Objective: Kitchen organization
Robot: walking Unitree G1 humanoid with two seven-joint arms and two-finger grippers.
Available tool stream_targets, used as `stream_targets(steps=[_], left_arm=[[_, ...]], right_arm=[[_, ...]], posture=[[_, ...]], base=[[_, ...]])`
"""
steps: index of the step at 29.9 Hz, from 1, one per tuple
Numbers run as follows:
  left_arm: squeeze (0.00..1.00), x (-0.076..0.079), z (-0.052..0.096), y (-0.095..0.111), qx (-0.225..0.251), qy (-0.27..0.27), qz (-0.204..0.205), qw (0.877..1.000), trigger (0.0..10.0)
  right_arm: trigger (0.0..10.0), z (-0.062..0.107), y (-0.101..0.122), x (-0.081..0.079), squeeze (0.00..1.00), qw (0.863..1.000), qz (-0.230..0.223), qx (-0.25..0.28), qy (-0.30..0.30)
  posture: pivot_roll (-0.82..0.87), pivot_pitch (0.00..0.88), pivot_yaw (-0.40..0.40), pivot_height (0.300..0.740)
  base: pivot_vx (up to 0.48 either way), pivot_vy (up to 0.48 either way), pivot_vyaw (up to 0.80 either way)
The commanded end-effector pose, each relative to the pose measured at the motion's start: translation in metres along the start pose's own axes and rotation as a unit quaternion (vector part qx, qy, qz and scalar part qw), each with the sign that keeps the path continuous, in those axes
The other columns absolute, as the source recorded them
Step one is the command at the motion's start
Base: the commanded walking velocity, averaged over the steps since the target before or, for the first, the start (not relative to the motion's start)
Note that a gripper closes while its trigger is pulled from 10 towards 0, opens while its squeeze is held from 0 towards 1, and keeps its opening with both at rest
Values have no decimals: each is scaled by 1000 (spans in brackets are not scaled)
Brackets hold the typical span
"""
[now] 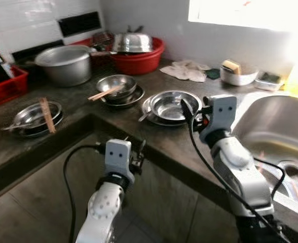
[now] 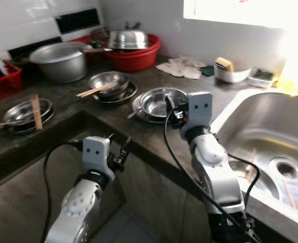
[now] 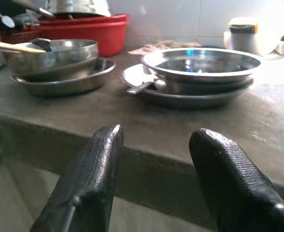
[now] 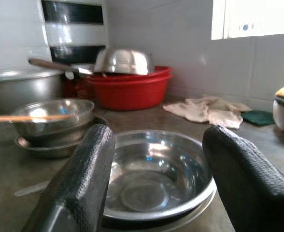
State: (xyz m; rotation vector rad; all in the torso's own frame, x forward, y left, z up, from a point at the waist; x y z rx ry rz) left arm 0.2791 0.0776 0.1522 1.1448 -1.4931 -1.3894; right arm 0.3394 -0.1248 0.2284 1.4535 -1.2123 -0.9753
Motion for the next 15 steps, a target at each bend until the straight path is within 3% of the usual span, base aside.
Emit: stream_targets(steps=[1, 3, 8, 11, 13, 14, 15], left_arm=[[0, -3, 1, 1, -1, 5, -2, 1000, 10000], [0, -3, 1, 1, -2, 4, -2, 1000, 10000], [0, 1, 4, 0, -5, -3, 5, 1000, 10000], [0, 13, 10, 0, -2, -35, 21, 999, 10000], [0, 17, 12, 0, -1, -49, 20, 999, 10000], [0, 22, 14, 0, -1, -62, 21, 998, 10000], [0, 26, 16, -1, -3, -71, 17, 997, 10000]], right_arm=[[10000, -12, 4, -2, 0, 1000, 10, -5, -1], [10000, -16, 2, 1, 0, 1000, 15, -14, -5], [10000, -34, -5, 20, 0, 996, 34, -62, -50], [10000, -49, -1, 35, 0, 991, 64, -78, -89], [10000, -53, 1, 37, 0, 991, 62, -78, -92], [10000, -55, 3, 38, 863, 991, 63, -77, -94], [10000, -58, 4, 40, 863, 991, 57, -77, -92]], posture=[[83, 39, 12, 740], [83, 39, 11, 740], [90, 50, 3, 740], [94, 66, 1, 740], [96, 71, 2, 740], [99, 80, 0, 740], [99, 80, 0, 740]], base=[[0, 0, 506], [0, 0, 506], [0, 0, 0], [0, 0, 0], [0, 0, 0], [0, 0, 0], [0, 0, 0]])
Point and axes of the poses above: a point about 5 cm out from each wrist's last joint towards the gripper, its own z axis pointing back from the gripper into the wrist, its own y axis along the axis of the wrist's last joint, x = y × z, the point moved 3 cm from there along -z, pointing out of the wrist towards the gripper, and after that the axes turned 1 degree about -z, right-handed, at the moved point
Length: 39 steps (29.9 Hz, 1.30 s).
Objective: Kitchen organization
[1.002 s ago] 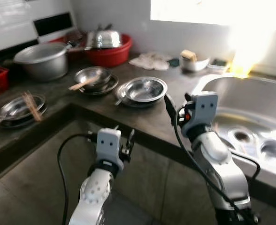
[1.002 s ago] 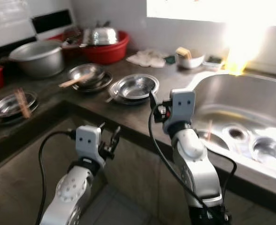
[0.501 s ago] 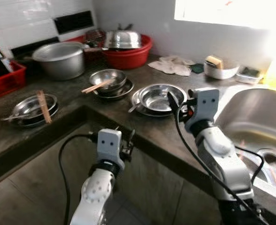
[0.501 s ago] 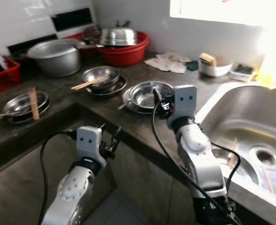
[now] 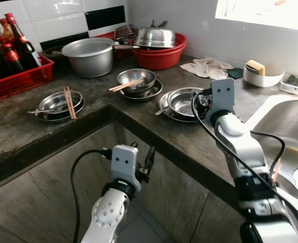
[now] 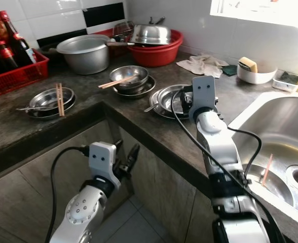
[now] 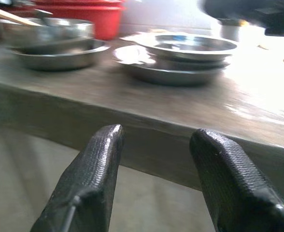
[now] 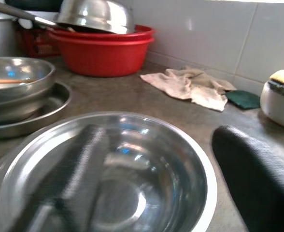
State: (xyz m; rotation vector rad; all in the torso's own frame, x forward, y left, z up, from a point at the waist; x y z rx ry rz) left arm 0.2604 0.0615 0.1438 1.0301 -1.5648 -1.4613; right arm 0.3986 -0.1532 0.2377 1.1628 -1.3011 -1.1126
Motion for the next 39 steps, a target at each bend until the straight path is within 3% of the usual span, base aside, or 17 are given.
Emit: stream_targets(steps=[1, 5, 6, 15, 21, 27, 28, 36, 37, 38, 39], left_arm=[[0, 9, 4, 4, 7, -22, -9, 1000, 10000], [0, 13, 8, 1, -2, -30, 5, 1000, 10000], [0, 15, 9, 1, -4, -33, 8, 999, 10000], [0, 20, 12, 0, -9, -49, 13, 999, 10000], [0, 20, 11, -1, -11, -49, 14, 999, 10000], [0, 20, 10, -2, -12, -47, 13, 999, 10000], [0, 20, 10, -2, -11, -47, 12, 999, 10000], [0, 19, 8, -2, -10, -44, 12, 999, 10000], [0, 19, 8, -2, -11, -43, 11, 999, 10000], [0, 19, 8, -2, -11, -43, 11, 999, 10000], [0, 19, 8, -3, -12, -42, 12, 999, 10000]], right_arm=[[10000, -8, 7, 2, 1000, 1000, -3, -4, 2], [10000, -18, 6, 12, 1000, 999, -24, -34, -32], [10000, -21, 6, 14, 0, 998, -29, -48, -41], [10000, -32, 2, 25, 0, 988, -72, -125, -46], [10000, -36, 0, 18, 0, 980, -104, -169, -7], [10000, -38, 5, 15, 0, 979, -110, -170, 6], [0, -38, 5, 14, 0, 979, -109, -172, 9], [78, -38, 3, 7, 0, 978, -100, -183, 26], [4196, -38, 3, 7, 0, 977, -101, -184, 26], [4196, -38, 3, 7, 0, 977, -101, -184, 26], [10000, -39, 4, 7, 0, 978, -94, -182, 28]], posture=[[102, 86, 0, 740], [108, 100, -1, 740], [108, 105, 1, 740], [105, 113, 3, 740], [99, 109, 0, 740], [96, 105, -2, 740], [95, 103, 0, 740], [95, 100, -5, 740], [95, 100, -2, 740], [95, 100, -2, 740], [95, 100, -2, 740]], base=[[0, 0, 0], [0, 0, 0], [0, 0, 0], [0, 0, 0], [0, 0, 0], [0, 0, 0], [0, 0, 0], [0, 0, 0], [0, 0, 0], [0, 0, 0], [0, 0, 0]])
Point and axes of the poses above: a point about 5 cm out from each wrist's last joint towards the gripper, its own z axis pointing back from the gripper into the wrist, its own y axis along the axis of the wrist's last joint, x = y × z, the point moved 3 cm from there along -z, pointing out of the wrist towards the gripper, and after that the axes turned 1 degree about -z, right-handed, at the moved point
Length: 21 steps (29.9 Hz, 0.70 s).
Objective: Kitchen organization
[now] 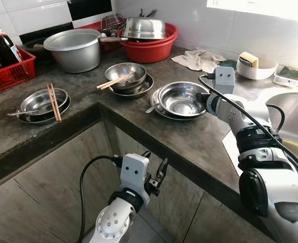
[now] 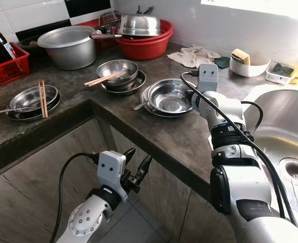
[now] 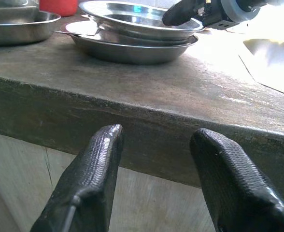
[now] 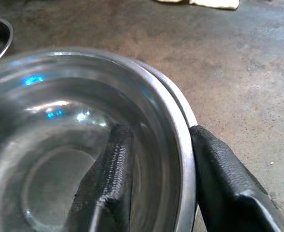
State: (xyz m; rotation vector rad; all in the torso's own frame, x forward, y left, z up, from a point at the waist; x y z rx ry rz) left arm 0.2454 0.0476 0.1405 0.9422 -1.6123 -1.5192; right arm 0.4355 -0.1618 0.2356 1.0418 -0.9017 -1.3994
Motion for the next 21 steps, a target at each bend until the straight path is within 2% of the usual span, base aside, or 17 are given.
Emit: stream_targets(steps=[1, 21], left_arm=[[0, 0, 0, 0, -1, 0, -2, 1000, 10000], [0, -3, -3, -2, -4, 7, -8, 1000, 10000]], right_arm=[[10000, 1, 8, -2, 0, 1000, 6, 2, 6], [10000, 1, 16, 1, 0, 999, -24, -22, 29]], posture=[[95, 100, -2, 740], [92, 87, -13, 740]], base=[[0, 0, 0], [0, 0, 0]])
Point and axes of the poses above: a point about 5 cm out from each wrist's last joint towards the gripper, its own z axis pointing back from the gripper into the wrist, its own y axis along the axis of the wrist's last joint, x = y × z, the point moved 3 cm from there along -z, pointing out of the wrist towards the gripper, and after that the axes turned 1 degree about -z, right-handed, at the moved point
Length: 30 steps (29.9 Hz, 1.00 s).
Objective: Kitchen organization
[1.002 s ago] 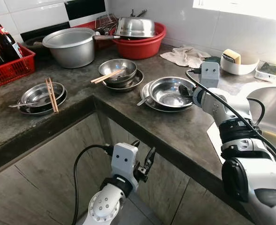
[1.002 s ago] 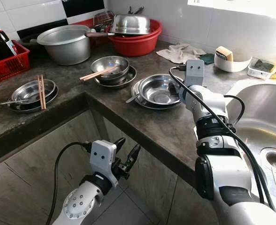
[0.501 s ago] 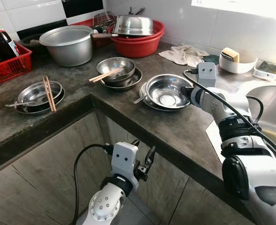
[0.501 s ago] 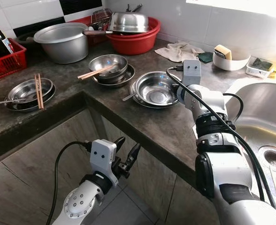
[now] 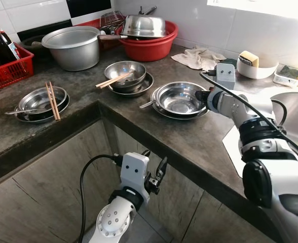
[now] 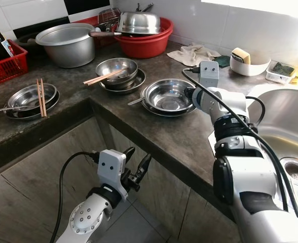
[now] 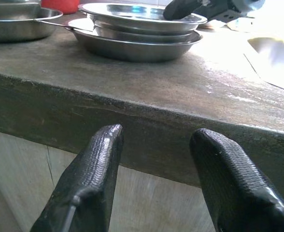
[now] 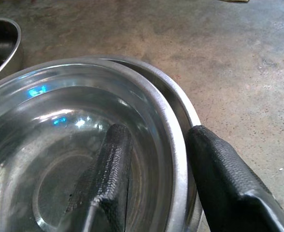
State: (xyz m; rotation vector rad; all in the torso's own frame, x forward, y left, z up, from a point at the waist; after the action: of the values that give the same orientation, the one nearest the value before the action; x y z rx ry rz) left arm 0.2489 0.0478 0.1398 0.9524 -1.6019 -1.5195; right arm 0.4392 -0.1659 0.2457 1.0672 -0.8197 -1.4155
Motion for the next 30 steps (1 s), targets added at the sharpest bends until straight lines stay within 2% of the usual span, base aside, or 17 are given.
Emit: stream_targets(steps=[1, 16, 17, 30], left_arm=[[0, -1, 0, -1, -1, 2, -5, 1000, 10000], [0, -2, -1, -2, -1, 4, -9, 1000, 10000], [0, -2, -1, -2, -1, 4, -9, 1000, 10000], [0, -3, -2, -2, -1, 9, -10, 1000, 10000]], right_arm=[[10000, 1, 3, -2, 0, 1000, -2, -9, 7], [10000, -1, -3, -3, 0, 999, -16, -35, 31], [0, -1, -5, -3, 0, 999, -11, -40, 30], [0, -2, -7, 4, 0, 999, -17, -49, 14]], posture=[[91, 84, -13, 740], [90, 76, -13, 740], [89, 78, -13, 740], [87, 88, -15, 740]], base=[[0, 0, 0], [0, 0, 0], [0, 0, 0], [0, 0, 0]])
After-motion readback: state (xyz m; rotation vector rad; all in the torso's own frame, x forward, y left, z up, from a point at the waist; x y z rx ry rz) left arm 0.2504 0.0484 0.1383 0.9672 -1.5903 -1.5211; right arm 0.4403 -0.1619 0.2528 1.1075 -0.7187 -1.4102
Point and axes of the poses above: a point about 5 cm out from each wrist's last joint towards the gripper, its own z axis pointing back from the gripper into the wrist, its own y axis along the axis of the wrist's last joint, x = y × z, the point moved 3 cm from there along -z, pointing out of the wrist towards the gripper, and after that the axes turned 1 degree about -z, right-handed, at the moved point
